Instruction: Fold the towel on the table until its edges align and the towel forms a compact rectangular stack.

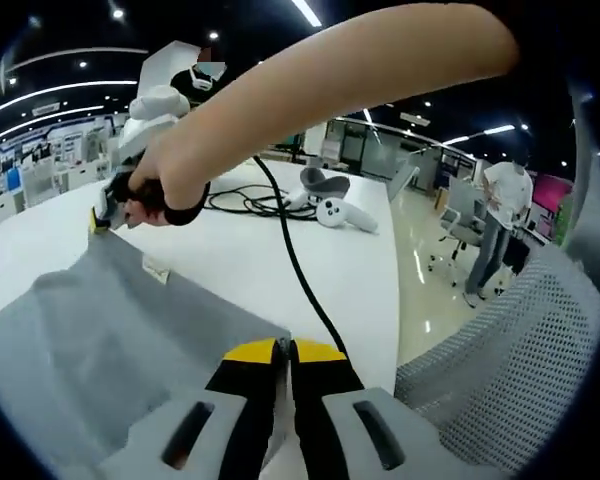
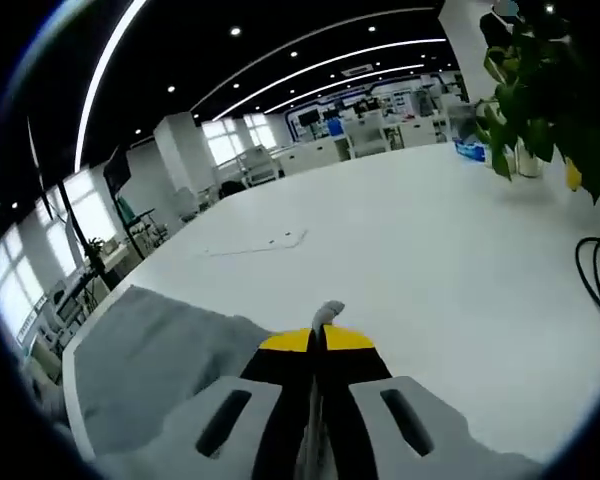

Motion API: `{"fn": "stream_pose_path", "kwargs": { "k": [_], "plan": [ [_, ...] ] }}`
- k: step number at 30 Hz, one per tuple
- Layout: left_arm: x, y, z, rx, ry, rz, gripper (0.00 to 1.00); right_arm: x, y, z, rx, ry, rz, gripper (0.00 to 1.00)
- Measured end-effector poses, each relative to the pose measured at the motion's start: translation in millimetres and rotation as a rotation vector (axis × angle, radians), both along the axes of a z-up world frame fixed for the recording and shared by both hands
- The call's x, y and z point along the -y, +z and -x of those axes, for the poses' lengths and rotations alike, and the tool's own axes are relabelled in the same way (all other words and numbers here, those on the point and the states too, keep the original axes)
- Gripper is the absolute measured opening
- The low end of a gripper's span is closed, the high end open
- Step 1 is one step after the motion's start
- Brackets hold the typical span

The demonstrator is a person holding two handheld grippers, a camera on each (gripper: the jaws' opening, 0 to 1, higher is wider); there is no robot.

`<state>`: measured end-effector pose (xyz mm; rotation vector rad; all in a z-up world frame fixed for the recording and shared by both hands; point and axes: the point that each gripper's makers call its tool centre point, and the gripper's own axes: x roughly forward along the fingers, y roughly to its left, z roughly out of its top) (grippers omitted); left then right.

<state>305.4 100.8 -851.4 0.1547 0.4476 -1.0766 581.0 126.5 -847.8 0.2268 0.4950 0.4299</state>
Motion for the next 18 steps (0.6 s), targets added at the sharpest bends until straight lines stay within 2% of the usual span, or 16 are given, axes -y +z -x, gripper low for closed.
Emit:
{"fn": "stream_pose_path", "kwargs": {
  "k": [5,10,15,18],
  "plan": [
    [-24.5,39.1,-5.3,0.054,0.054,0.044,0.05,-23.0,39.8,10.5,0.042,0.022,-0.058,0.0],
    [-46.9,66.5,-4.8,0.098,0.108,0.058,0.05,-47.0,70.8,16.4,0.073,0.069,-0.084,0.0],
    [-77.0,90.0,-4.6,0.122,0.198,0.072,0.05,-69.6,91.6,21.5,0.092,0.103,-0.104,0.0],
    [-97.7,101.1,-2.4,0.118,0.245,0.082,0.05,-84.3,104.1,26.0,0.098,0.122,-0.121,0.0]
  ]
}}
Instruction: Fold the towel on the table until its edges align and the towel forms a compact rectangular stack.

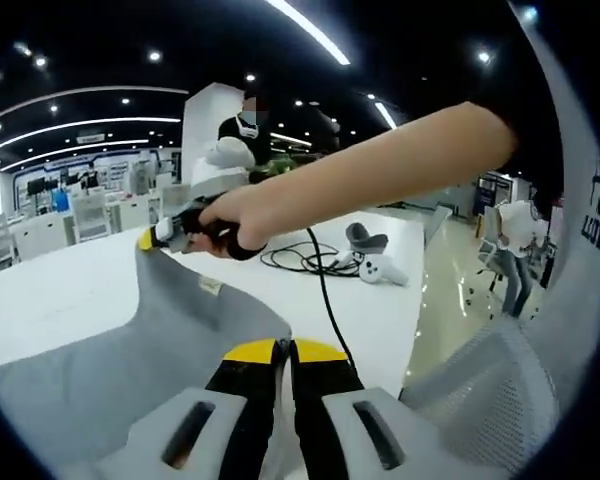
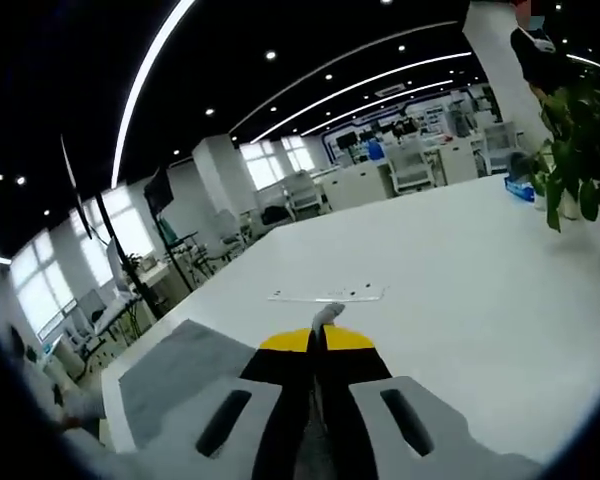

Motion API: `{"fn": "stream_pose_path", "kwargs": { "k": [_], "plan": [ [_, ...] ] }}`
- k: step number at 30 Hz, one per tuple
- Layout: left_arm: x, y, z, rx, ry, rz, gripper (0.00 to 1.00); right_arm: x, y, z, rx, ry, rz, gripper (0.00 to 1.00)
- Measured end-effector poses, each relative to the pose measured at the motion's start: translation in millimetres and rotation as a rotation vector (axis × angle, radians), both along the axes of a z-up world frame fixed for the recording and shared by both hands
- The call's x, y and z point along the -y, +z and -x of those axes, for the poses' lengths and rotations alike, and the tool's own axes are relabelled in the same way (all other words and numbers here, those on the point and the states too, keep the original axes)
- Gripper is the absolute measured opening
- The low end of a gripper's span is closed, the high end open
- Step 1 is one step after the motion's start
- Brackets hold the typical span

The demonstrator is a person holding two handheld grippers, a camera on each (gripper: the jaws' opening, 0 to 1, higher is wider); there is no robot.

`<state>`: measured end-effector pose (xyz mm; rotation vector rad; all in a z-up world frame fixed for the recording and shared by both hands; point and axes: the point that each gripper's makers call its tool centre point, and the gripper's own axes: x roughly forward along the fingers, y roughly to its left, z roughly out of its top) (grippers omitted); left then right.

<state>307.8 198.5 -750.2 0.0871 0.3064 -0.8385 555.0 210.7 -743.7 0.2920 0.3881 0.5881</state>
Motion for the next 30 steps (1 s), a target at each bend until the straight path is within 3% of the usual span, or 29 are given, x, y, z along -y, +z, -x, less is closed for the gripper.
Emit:
{"fn": "stream_pose_path", "kwargs": {
  "k": [5,15,30],
  "plan": [
    [-33.7,14.3,4.5,0.022,0.054,0.009,0.05,-25.5,21.0,1.9,0.039,0.034,-0.03,0.0],
    [-106.0,26.4,4.7,0.024,0.129,0.019,0.05,-85.8,47.5,10.6,0.079,0.065,-0.032,0.0],
    [-216.3,42.3,15.8,0.067,0.247,0.018,0.05,-183.6,70.9,12.0,0.113,0.094,-0.07,0.0]
  ]
}}
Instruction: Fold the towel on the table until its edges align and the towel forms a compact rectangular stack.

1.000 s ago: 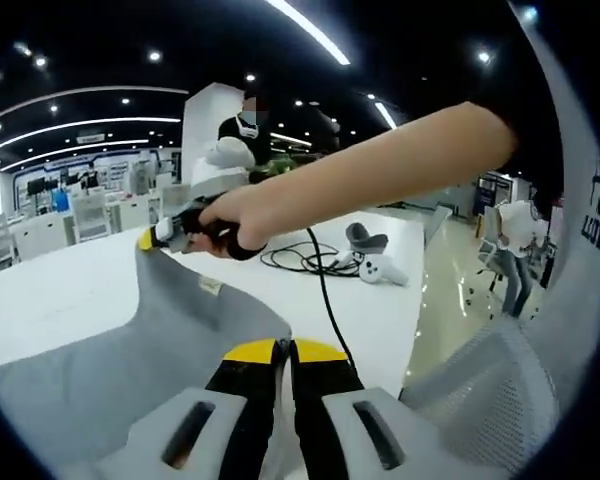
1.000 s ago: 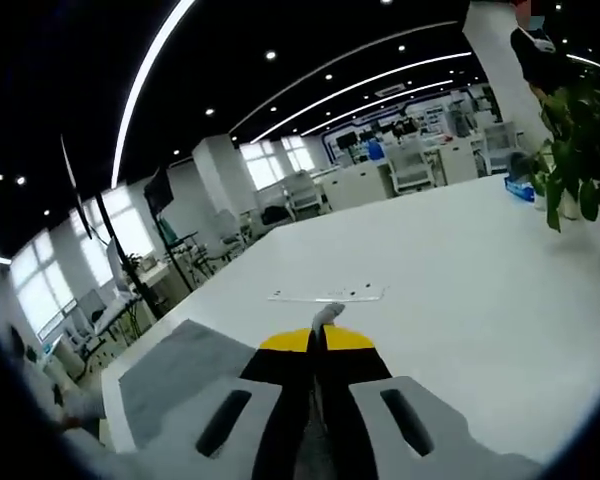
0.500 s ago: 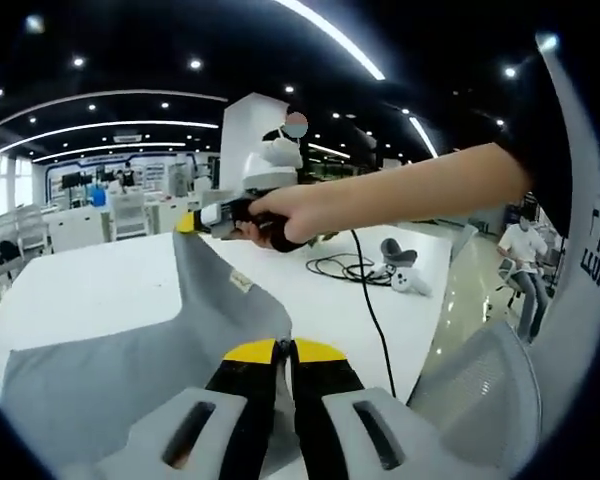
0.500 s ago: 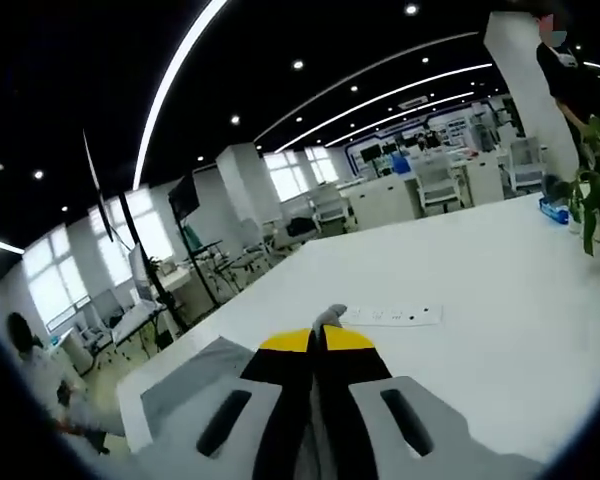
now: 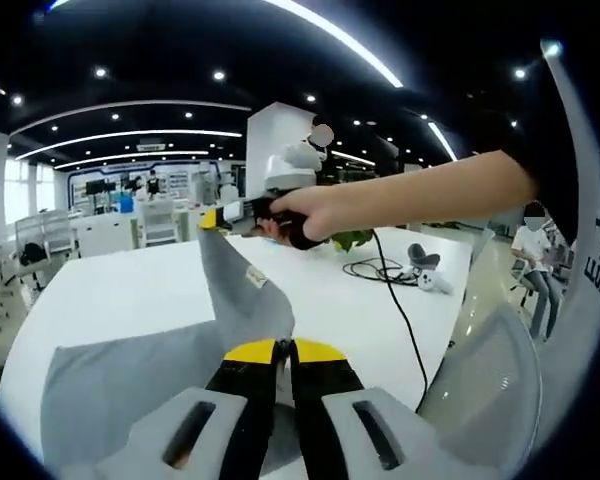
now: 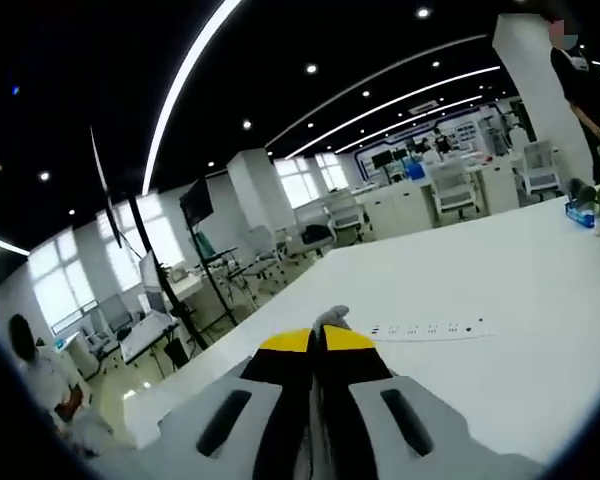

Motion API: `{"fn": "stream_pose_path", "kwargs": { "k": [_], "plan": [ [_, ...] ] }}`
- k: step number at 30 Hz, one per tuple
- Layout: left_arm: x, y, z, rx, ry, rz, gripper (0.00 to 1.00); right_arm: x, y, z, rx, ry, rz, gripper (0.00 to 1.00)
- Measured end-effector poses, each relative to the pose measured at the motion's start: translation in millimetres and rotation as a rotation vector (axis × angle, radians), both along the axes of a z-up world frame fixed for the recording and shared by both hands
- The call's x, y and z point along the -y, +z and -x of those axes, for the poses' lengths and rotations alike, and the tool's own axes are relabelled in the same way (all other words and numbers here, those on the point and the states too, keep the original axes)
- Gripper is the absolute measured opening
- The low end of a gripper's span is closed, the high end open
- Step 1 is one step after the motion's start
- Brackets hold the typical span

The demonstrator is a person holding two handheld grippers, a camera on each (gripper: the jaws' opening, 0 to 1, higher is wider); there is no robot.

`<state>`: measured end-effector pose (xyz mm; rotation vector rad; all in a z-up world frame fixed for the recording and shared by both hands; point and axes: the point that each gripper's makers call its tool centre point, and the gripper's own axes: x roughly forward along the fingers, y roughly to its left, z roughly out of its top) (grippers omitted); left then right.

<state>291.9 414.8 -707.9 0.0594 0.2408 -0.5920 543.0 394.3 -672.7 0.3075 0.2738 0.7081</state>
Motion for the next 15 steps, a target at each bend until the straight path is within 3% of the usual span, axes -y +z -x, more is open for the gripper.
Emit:
{"fn": "stream_pose_path", "kwargs": {
  "k": [8,15],
  "plan": [
    [-55.7,2.4,3.8,0.023,0.051,-0.025,0.04,-41.7,10.6,6.1,0.018,0.005,-0.032,0.0],
    [-92.5,2.0,6.8,0.028,0.096,-0.014,0.04,-74.2,16.1,6.2,0.028,0.015,-0.037,0.0]
  ]
}}
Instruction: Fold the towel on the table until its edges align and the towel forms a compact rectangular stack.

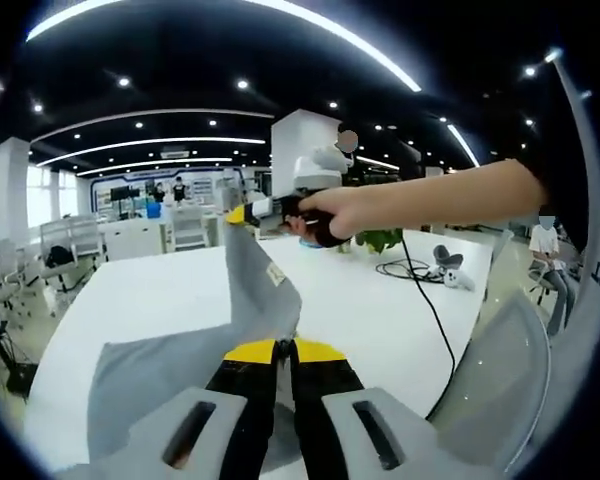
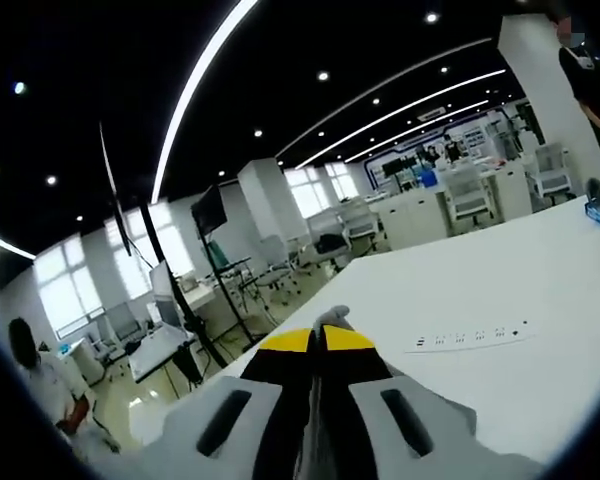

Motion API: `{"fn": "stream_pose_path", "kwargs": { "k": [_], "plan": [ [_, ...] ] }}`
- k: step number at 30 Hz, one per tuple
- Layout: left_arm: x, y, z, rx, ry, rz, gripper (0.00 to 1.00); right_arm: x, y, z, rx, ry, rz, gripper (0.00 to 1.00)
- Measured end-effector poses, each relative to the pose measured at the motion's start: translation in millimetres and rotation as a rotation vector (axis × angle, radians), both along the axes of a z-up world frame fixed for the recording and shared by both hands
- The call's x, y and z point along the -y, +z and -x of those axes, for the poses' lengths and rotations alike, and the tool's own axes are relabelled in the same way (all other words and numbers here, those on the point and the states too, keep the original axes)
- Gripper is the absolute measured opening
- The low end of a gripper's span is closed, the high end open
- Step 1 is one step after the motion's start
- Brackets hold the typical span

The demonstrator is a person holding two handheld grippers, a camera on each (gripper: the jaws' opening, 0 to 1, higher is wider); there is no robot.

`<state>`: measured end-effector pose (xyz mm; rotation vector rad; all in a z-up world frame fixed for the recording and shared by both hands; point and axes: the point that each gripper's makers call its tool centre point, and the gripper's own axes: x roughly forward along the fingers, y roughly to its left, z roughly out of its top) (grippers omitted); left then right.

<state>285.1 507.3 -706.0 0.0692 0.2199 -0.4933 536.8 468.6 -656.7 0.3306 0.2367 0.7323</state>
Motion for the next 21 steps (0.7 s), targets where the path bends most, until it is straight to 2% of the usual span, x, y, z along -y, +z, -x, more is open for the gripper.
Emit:
{"fn": "stream_pose_path", "kwargs": {
  "k": [6,13,21],
  "plan": [
    [-32.4,-6.5,5.0,-0.011,0.049,0.015,0.04,-31.9,-4.3,1.5,-0.003,0.032,0.011,0.0],
    [-61.4,-11.4,8.9,-0.019,0.106,0.023,0.04,-69.2,-12.3,5.5,-0.017,0.081,0.038,0.0],
    [-85.1,-11.6,10.9,-0.023,0.152,0.024,0.05,-101.6,-5.7,6.2,-0.006,0.127,0.021,0.0]
  ]
}}
